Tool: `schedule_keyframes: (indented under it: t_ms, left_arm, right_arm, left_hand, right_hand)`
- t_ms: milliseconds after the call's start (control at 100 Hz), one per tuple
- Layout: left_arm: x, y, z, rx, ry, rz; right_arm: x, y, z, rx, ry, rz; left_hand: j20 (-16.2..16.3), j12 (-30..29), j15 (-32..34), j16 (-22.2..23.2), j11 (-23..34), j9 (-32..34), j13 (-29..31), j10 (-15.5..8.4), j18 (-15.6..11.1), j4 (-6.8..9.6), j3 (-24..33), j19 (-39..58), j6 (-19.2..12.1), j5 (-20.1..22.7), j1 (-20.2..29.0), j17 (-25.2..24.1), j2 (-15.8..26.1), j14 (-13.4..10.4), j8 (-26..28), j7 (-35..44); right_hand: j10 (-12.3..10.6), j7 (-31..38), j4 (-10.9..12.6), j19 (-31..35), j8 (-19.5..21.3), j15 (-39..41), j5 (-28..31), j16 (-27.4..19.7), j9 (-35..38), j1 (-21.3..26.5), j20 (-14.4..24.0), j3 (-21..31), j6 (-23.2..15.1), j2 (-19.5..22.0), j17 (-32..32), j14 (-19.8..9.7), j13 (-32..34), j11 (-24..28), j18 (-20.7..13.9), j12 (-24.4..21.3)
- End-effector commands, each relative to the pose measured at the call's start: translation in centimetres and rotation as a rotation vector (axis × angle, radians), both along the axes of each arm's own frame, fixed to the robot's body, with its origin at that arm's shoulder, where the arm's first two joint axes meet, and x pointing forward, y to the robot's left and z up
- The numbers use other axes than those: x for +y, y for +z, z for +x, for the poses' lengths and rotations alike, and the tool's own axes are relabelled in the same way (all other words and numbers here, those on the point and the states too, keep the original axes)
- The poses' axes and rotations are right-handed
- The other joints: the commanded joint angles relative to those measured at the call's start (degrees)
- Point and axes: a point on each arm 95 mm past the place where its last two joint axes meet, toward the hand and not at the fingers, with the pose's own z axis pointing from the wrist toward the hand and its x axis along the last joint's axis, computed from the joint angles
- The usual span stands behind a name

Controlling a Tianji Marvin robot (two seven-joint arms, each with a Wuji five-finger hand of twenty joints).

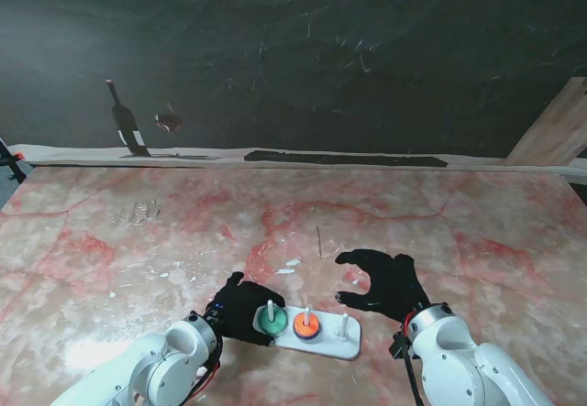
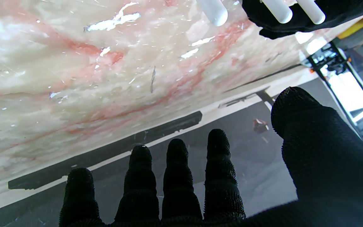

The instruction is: Move the three rings of the Hanoi Tower from the left rod to the right rod

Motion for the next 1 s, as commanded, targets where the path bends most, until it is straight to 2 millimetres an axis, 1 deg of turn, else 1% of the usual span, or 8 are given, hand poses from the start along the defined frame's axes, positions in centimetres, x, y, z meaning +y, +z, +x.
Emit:
schedule_keyframes:
  t_ms: [0,70,120,180,280,400,770,990]
  left_arm:
    - [-0.13,-0.24,-0.07,0.008,-0.007,0.005]
    - [-0.17,-0.28,-0.07,0.006,-0.006,0.008]
    - [-0.18,-0.3,-0.09,0.003,-0.006,0.012]
    - [-0.19,-0.36,-0.13,-0.002,-0.004,0.02]
    - [-0.24,-0.51,-0.17,-0.01,0.001,0.034]
    - [-0.3,-0.6,-0.18,-0.016,0.009,0.044]
    - [0.19,-0.57,-0.36,-0.033,0.064,0.11]
    - [0.68,-0.38,-0.5,-0.033,0.097,0.139]
  right_arm:
    - [0.1,-0.24,-0.16,0.011,-0.001,0.006]
    - [0.08,-0.24,-0.16,0.011,-0.004,0.006]
    - [0.08,-0.25,-0.16,0.013,-0.005,0.007]
    - [0.08,-0.27,-0.15,0.014,-0.006,0.009]
    - [0.09,-0.28,-0.11,0.016,-0.006,0.011]
    - [0.08,-0.29,-0.08,0.016,-0.008,0.012]
    - [0.11,-0.36,0.02,0.015,-0.008,0.017]
    - [0.17,-0.41,0.1,0.017,-0.004,0.022]
  left_hand:
    - [1.02,0.82,1.08,0.89,2.05,2.74,0.48,-2.11,0.2,-1.99,1.27,0.03,-0.35,2.2,-0.89,-0.58,-1.38,-0.7,-0.19,0.89]
    - [1.74,1.77,2.14,1.64,2.96,3.83,1.2,-2.06,0.18,-1.8,1.13,0.42,-0.73,3.54,-0.63,-0.68,-1.13,-0.85,0.22,1.85]
    - [2.03,2.17,2.58,1.89,3.52,4.87,1.83,-1.98,0.14,-1.71,1.19,0.57,-0.94,5.38,-0.4,-0.67,-1.01,-0.87,0.61,2.88]
    - [2.71,2.98,3.07,2.25,4.38,6.15,2.29,-1.83,0.16,-1.55,1.26,0.83,-2.02,7.29,-0.22,-0.79,-0.71,-0.81,1.51,4.79]
    - [2.98,3.35,3.41,2.41,4.84,6.88,2.62,-1.65,0.0,-1.3,1.53,0.88,-2.87,8.32,0.26,-0.76,-0.01,-0.69,2.0,5.85]
    - [3.7,3.91,4.04,2.71,5.36,7.24,2.95,-1.55,-0.08,-1.0,1.53,1.09,-3.35,8.6,0.44,-0.82,0.44,-0.78,2.83,7.36]
    - [4.25,4.51,5.07,3.09,6.22,8.03,3.14,-0.94,-0.09,-0.55,1.01,1.01,-2.58,10.23,0.48,-0.86,1.21,-0.13,3.57,9.06]
    - [4.33,4.43,5.05,3.02,5.91,8.13,2.99,-0.73,-0.06,-0.38,0.41,0.86,-2.21,9.49,0.56,-0.84,1.31,0.13,3.05,8.04]
  right_hand:
    - [0.16,0.34,0.04,-1.37,-0.57,-0.13,1.16,-0.03,0.8,0.3,1.56,-1.27,-0.4,0.63,-0.96,0.11,-1.05,-0.24,0.86,-0.39]
    - [0.23,0.35,0.03,-1.43,-0.6,-0.08,1.14,-0.01,0.83,0.22,1.67,-1.29,-0.42,0.84,-0.93,0.06,-1.05,-0.19,0.9,-0.39]
    - [0.29,0.35,0.03,-1.47,-0.62,-0.04,1.1,0.0,0.76,0.24,1.76,-1.31,-0.32,0.81,-0.92,0.07,-1.03,-0.19,0.9,-0.4]
    - [0.33,0.36,0.02,-1.52,-0.64,-0.02,1.11,0.01,0.7,0.07,1.86,-1.36,-0.33,1.1,-0.92,0.12,-1.1,-0.18,0.9,-0.41]
    - [0.34,0.39,0.01,-1.62,-0.66,0.05,1.12,0.02,0.64,0.03,2.05,-1.44,-0.35,1.32,-0.9,0.12,-1.14,-0.15,0.9,-0.42]
    - [0.46,0.39,0.0,-1.71,-0.7,0.12,1.03,0.04,0.63,-0.1,2.23,-1.54,-0.32,1.5,-0.88,0.11,-1.18,-0.08,0.88,-0.41]
    - [0.65,0.4,0.01,-1.98,-0.77,0.25,0.88,0.06,0.43,-0.2,2.74,-1.79,-0.27,2.39,-0.89,0.19,-1.42,-0.02,0.73,-0.45]
    - [0.63,0.37,0.01,-2.18,-0.81,0.35,0.75,0.09,0.32,-0.32,3.09,-2.08,-0.25,3.26,-0.9,0.14,-1.42,-0.01,0.74,-0.47]
